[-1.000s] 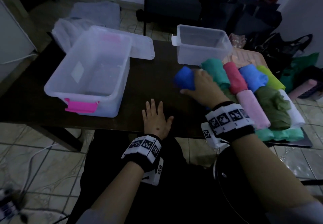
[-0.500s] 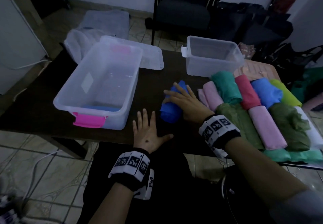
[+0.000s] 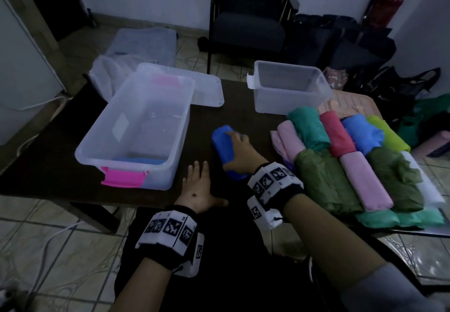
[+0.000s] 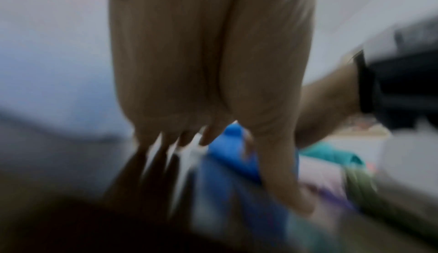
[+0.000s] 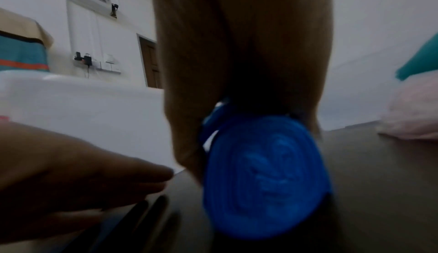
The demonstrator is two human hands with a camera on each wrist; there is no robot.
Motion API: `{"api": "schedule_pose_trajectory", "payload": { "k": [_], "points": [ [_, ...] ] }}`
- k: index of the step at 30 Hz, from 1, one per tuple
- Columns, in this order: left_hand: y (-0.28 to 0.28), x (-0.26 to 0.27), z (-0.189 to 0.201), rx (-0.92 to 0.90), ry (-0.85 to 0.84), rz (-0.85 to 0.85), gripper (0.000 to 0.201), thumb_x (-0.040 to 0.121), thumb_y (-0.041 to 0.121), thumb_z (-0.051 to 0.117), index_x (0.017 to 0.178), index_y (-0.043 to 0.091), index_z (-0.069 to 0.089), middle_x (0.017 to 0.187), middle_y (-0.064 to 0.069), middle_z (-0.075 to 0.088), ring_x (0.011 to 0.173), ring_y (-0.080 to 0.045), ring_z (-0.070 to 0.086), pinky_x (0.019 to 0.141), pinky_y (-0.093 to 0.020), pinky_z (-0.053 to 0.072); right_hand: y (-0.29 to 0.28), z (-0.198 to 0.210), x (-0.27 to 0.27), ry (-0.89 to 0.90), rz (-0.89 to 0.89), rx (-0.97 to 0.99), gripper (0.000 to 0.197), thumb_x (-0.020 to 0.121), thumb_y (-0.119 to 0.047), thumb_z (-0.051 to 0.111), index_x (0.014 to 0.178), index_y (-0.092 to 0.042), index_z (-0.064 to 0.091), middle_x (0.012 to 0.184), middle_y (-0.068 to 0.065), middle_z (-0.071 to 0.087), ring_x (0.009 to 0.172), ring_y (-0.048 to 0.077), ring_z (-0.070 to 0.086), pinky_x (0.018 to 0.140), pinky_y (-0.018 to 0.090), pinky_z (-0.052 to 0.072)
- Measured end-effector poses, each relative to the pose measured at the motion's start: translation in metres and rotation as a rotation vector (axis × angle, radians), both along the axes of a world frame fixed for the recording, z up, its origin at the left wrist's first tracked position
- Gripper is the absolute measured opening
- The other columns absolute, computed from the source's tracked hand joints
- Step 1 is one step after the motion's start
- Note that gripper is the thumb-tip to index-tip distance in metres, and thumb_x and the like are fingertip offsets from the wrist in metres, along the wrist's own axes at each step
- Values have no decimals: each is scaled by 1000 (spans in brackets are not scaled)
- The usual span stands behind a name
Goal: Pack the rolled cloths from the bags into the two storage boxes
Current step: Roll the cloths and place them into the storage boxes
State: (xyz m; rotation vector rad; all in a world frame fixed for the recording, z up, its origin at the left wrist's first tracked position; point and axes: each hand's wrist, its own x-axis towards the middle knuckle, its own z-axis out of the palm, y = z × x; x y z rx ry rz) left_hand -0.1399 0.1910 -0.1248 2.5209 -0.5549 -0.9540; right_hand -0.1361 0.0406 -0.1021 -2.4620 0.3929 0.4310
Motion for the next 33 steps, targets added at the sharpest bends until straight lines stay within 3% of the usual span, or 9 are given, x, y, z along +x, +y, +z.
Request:
{"api": "schedule_pose_trajectory", "payload": {
  "k": [3,6,8,12,14,17,20,27,33],
  "points": [
    [2,4,10,-68,102,43,121,74,33,77,147,10,-16,157,-10,-14,145,-26,-12,119,-39,3,-22,11,2,91,186,130,87,74,-4,73,144,-27,28,151,5,25,135,24,32,108,31,31],
    [-8,1,20,-79,102,57,123,74,31,77,146,7,-19,156,-11,-16,145,-26,-11,119,-41,5,-41,20,1,3,56,236,83,77,-8,75,145,-21,29,146,3,37,132,17,37,97,15,29],
    [-17,3,24,-79,-3,109,117,77,28,75,146,6,-17,156,-14,-14,145,-28,-8,119,-42,6,-49,21,2,-70,-76,249,84,78,-17,75,146,-20,26,146,6,37,131,19,39,101,21,31],
    [-25,15,28,-71,-179,103,98,83,23,69,149,10,-3,157,-13,-4,145,-29,3,118,-42,10,-39,17,-11,-517,-291,-108,52,81,-22,68,128,-15,47,130,8,46,120,24,43,98,25,31],
    [-23,17,27,-118,-181,98,86,84,14,66,149,11,9,154,-14,9,141,-29,20,115,-38,19,-24,20,-20,-693,-199,-237,39,81,-13,62,119,-12,51,120,7,50,113,23,44,92,21,29],
    [-13,14,31,-163,-200,138,59,87,-2,51,140,13,28,142,-14,33,128,-29,40,105,-34,32,-9,20,-22,-263,184,-203,49,84,-22,64,129,-18,45,128,5,45,121,22,40,102,37,35],
    [-8,10,37,-107,-163,147,44,89,-1,38,131,13,40,131,-14,48,118,-28,48,96,-34,38,-3,17,-17,165,321,-225,66,82,-28,67,140,-20,34,139,7,39,130,26,35,107,45,27],
    [-40,33,62,130,-151,164,35,94,10,41,126,-3,47,133,-20,48,119,-34,50,94,-35,42,10,5,-44,11,404,-427,59,77,-28,70,127,-15,39,125,9,47,119,28,44,98,45,32],
    [-63,50,44,118,74,165,57,93,27,57,137,-2,35,136,-17,48,122,-30,51,102,-42,43,-8,4,-70,-41,424,-400,53,79,-33,66,126,-19,44,123,5,53,118,24,49,92,39,29]
  ]
}}
